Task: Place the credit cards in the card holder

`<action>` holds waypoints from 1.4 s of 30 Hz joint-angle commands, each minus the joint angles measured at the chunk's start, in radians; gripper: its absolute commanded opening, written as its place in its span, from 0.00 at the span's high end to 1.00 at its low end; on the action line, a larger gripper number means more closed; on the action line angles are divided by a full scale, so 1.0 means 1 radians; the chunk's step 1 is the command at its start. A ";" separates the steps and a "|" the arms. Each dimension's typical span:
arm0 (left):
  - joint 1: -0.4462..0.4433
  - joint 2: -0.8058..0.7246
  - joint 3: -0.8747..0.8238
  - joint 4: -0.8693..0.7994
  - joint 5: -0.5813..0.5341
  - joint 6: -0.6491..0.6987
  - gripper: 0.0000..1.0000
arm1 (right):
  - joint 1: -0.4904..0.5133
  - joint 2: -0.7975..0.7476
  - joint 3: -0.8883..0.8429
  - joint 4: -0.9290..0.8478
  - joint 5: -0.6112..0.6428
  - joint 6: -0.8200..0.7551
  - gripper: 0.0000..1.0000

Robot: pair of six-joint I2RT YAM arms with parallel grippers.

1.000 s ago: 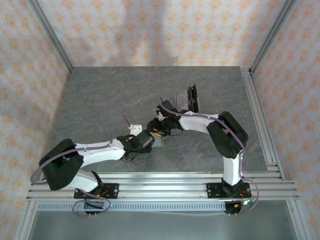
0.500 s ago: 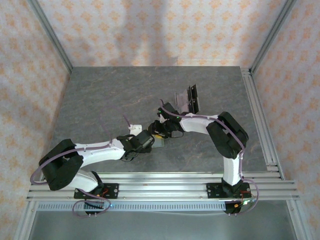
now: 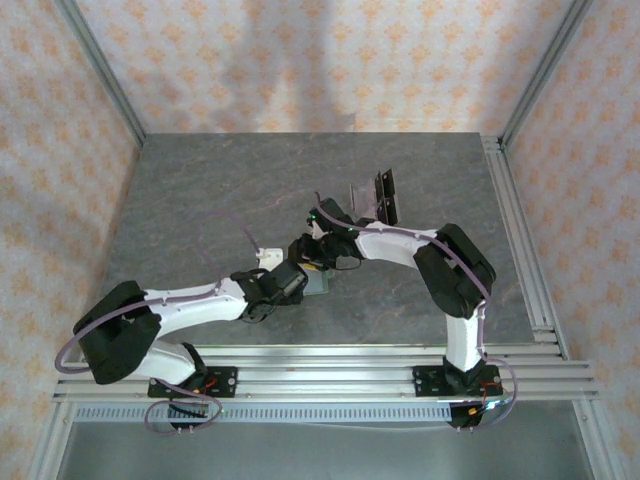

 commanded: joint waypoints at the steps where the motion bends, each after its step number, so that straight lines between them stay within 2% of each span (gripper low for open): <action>1: -0.003 -0.056 0.014 -0.041 -0.048 -0.012 0.00 | 0.021 0.030 0.056 -0.042 -0.005 -0.013 0.53; 13: -0.002 -0.450 -0.088 -0.191 -0.155 -0.107 0.00 | 0.076 0.169 0.204 -0.098 0.023 0.004 0.53; 18: -0.001 -0.527 -0.115 -0.224 -0.181 -0.142 0.00 | 0.081 0.206 0.220 -0.096 0.014 0.018 0.53; 25: 0.004 -0.496 -0.102 -0.228 -0.177 -0.150 0.00 | 0.075 0.134 0.271 -0.163 0.015 -0.027 0.53; 28: 0.013 -0.464 -0.071 -0.238 -0.181 -0.146 0.00 | 0.048 0.061 0.299 -0.241 0.065 -0.084 0.53; 35: 0.092 -0.323 0.033 -0.253 -0.127 -0.089 0.00 | -0.109 -0.045 0.396 -0.554 0.306 -0.299 0.53; 42: 0.180 -0.135 0.165 -0.261 -0.074 0.010 0.00 | -0.223 -0.005 0.509 -0.808 0.620 -0.486 0.55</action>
